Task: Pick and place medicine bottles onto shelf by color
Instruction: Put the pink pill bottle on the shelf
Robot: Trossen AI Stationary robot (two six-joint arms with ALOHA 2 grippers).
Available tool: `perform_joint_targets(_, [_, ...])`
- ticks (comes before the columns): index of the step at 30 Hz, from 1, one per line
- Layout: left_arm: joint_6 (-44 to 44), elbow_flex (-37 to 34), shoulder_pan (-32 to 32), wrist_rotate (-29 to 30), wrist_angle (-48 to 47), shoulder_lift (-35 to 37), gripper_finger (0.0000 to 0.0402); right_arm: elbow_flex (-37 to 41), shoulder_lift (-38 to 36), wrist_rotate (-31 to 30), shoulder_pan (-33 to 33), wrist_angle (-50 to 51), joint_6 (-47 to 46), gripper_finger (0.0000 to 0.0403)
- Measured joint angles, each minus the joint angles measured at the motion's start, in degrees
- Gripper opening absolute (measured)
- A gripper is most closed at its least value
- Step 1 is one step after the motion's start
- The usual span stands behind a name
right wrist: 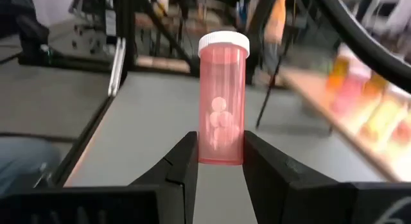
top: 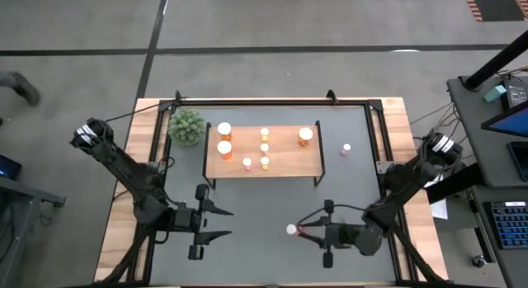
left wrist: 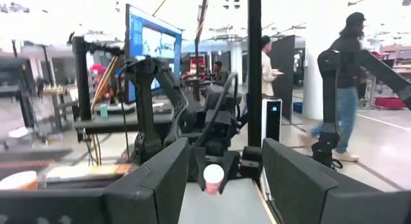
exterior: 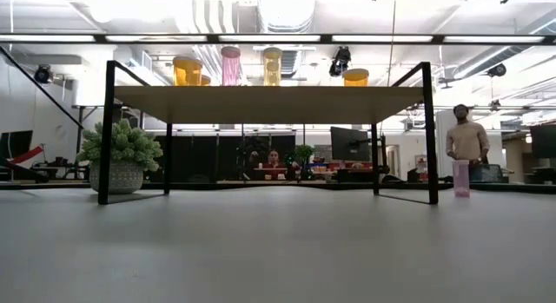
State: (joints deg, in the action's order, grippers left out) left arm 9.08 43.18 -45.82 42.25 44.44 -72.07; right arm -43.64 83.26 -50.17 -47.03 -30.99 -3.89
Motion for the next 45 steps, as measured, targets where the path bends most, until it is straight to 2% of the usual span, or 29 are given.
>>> perform_joint_targets(6, [6.5,1.9,0.1,-0.2,8.3,-7.3,0.0190,0.0,6.5,1.2,2.0,-24.5,19.9,0.0093])
perform_joint_targets(9, [7.8,4.2,0.8,-0.2,9.1,-10.7,0.0212,0.0,8.6,2.3,2.7,-31.7,26.3,0.0093])
perform_joint_targets(12, [7.9,6.6,2.1,0.1,9.0,-13.3,0.0242,-0.4,10.0,4.4,3.6,-35.5,29.0,0.0093])
perform_joint_targets(15, [7.9,8.7,4.1,-0.1,9.2,-15.7,0.0263,-1.4,10.7,7.0,4.2,-35.9,30.0,0.0093])
perform_joint_targets(17, [7.8,9.5,5.6,-2.4,9.1,-17.3,0.0268,-1.7,10.8,8.0,4.6,-35.8,30.1,0.0093])
perform_joint_targets(28, [7.7,15.2,11.2,-13.4,11.2,-25.5,0.0269,-1.8,10.2,8.7,5.0,-35.8,30.1,0.0093])
perform_joint_targets(34, [7.8,17.3,12.5,-15.0,11.8,-28.7,0.0268,-1.8,10.2,8.6,5.1,-35.8,29.4,0.0093])
perform_joint_targets(38, [7.8,17.4,12.9,-15.5,12.7,-29.3,0.0249,-1.8,10.2,8.6,5.1,-35.8,29.3,0.0093])
perform_joint_targets(45, [7.7,17.6,13.6,-15.5,12.8,-29.4,0.0186,-1.8,10.2,8.6,5.1,-35.8,28.9,0.0093])
